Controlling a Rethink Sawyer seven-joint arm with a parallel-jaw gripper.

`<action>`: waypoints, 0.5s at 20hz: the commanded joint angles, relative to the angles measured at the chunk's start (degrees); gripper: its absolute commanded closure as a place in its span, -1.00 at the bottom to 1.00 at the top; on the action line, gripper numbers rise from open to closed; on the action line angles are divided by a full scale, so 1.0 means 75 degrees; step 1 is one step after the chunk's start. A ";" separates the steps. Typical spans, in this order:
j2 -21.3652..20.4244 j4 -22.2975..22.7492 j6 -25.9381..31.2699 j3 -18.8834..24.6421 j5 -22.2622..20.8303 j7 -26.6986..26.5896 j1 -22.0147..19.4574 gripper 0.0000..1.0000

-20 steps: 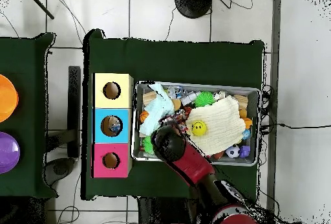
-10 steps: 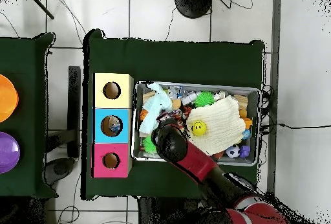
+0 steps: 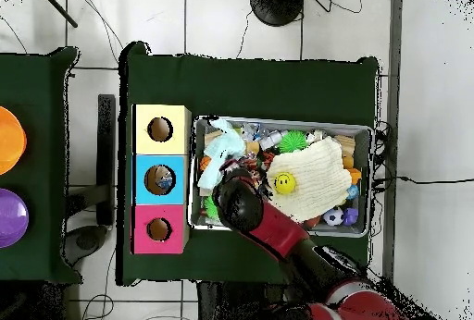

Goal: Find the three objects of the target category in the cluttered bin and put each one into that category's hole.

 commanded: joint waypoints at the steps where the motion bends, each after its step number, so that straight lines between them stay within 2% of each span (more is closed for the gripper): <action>1: -0.0754 -0.0768 0.1188 -0.0756 0.0977 0.1023 0.1177 -1.00; 2: -0.0906 -0.0819 0.1548 -0.1072 0.1025 0.0866 0.1424 -1.00; 3: -0.1080 -0.0976 0.2145 -0.1670 0.1032 0.0588 0.1875 -1.00; 5: -0.1520 -0.1366 0.2832 -0.2435 0.0228 -0.0356 0.2381 -1.00; 7: -0.2017 -0.1676 0.3851 -0.2812 -0.0678 -0.0992 0.2664 -1.00; 8: -0.2185 -0.1868 0.4439 -0.3139 -0.0991 -0.1103 0.2938 -1.00; 10: -0.2568 -0.2065 0.5204 -0.3309 -0.1583 -0.1280 0.3158 -1.00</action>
